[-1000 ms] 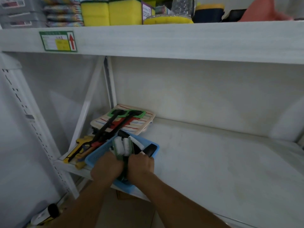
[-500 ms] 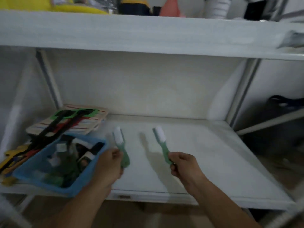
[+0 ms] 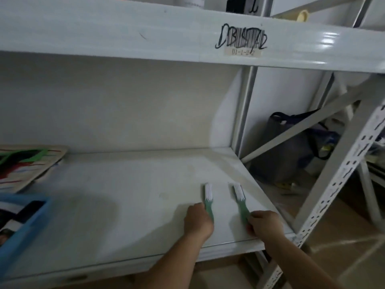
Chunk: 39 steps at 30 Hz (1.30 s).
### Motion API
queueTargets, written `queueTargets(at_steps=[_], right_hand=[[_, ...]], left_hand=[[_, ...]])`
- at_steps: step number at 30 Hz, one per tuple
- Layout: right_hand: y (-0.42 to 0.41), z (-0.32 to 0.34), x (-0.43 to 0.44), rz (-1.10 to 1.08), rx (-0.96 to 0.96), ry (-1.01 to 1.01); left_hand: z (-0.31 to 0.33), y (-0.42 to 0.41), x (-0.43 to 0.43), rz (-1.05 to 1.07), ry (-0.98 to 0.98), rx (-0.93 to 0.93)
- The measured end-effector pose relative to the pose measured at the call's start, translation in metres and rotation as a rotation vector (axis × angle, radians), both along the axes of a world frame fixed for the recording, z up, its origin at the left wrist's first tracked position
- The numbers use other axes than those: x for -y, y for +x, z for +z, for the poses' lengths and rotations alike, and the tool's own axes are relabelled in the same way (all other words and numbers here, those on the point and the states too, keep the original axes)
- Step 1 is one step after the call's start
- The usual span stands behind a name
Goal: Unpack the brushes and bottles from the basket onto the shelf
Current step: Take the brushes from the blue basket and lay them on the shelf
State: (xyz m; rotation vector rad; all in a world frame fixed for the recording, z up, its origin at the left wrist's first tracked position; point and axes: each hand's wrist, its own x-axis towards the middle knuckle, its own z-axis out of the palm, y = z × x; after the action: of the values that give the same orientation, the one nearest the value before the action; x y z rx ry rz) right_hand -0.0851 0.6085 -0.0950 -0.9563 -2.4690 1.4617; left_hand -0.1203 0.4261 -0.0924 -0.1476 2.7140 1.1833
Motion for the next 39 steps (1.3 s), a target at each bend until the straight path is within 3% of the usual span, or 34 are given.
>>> queueTargets(at_steps=[5,8,15,22,26,29,32,35,39], right_hand=[[0.006,0.003,0.032,0.08,-0.116,0.209],[0.011,0.018,0.087,0.235,-0.238,0.215],[0.015,0.049,0.271,0.752,-0.362,0.15],[0.016,0.067,0.432,1.071,-0.389,0.195],[0.016,0.068,0.502,1.19,-0.233,0.437],[0.017,0.067,0.533,1.208,-0.136,0.766],[0.015,0.063,0.548,1.172,-0.086,0.916],[0.013,0.061,0.55,1.164,-0.073,0.865],[0.006,0.07,0.527,1.002,-0.175,0.351]], left_hand=[[0.013,0.026,0.032,-0.073,0.003,-0.078],[0.024,0.055,0.09,-0.073,0.041,-0.176],[0.053,0.106,0.311,0.343,-0.147,-0.322],[0.062,0.134,0.471,0.621,-0.421,-0.214],[0.064,0.114,0.483,0.639,-0.583,-0.078],[0.059,0.094,0.474,0.599,-0.56,0.045],[0.05,0.084,0.468,0.601,-0.51,0.091],[0.047,0.084,0.467,0.638,-0.471,0.08],[0.065,0.087,0.455,0.645,-0.237,-0.212]])
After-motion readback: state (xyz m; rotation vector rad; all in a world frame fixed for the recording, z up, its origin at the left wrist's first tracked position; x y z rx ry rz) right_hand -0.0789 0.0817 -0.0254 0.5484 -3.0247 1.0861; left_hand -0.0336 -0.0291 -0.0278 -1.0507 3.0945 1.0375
